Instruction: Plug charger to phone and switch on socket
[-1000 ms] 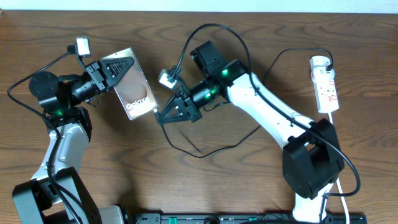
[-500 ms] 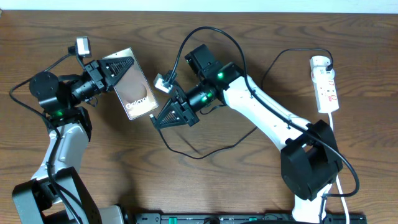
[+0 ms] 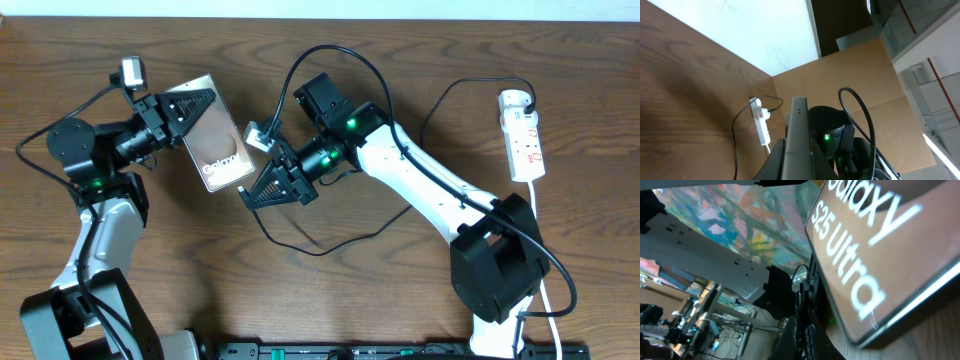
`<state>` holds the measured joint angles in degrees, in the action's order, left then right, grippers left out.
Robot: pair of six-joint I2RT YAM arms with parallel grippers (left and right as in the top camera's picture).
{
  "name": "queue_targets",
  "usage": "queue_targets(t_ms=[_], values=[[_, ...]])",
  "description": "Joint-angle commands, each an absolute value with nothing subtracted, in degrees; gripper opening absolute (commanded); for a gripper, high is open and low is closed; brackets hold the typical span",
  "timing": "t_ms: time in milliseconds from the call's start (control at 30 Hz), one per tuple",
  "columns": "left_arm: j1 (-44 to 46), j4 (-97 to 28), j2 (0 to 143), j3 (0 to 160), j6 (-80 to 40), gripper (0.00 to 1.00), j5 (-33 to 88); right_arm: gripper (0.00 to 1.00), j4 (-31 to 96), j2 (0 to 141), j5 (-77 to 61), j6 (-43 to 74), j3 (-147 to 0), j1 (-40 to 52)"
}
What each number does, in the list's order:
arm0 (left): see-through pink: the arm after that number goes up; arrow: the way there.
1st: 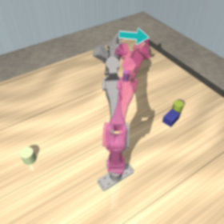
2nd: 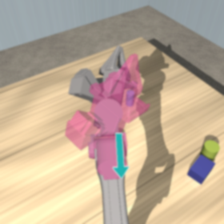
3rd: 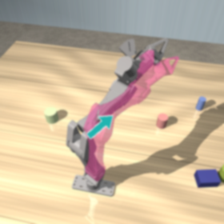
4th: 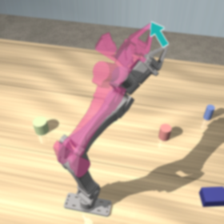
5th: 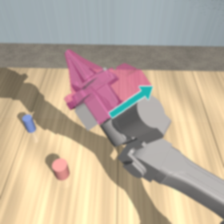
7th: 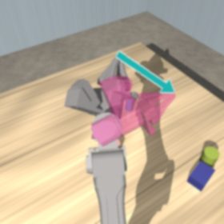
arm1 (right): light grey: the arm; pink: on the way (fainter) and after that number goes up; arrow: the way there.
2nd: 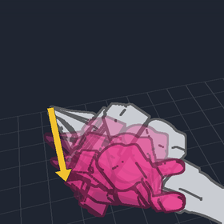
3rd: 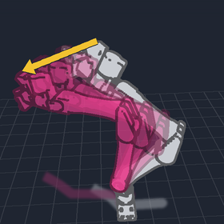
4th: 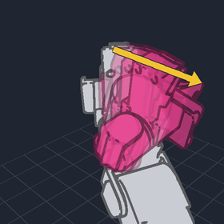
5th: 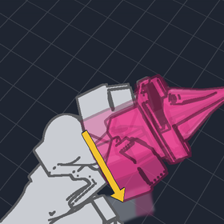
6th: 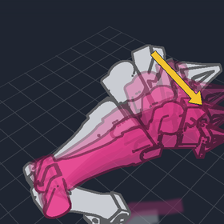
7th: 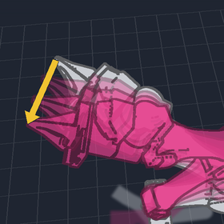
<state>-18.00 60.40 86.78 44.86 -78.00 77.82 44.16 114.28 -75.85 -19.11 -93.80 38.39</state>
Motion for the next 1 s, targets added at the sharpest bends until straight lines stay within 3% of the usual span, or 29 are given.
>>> queue_targets(t_ms=[0,967], values=[[-16.23,62.41,86.15,45.21,-78.76,0.07,77.62,0.01,43.88,114.37,-76.86,-20.38,-93.89,38.61],[-14.79,64.69,86.15,45.21,-78.78,0.07,77.56,0.01,42.85,114.37,-78.61,-16.14,-93.89,36.32]])
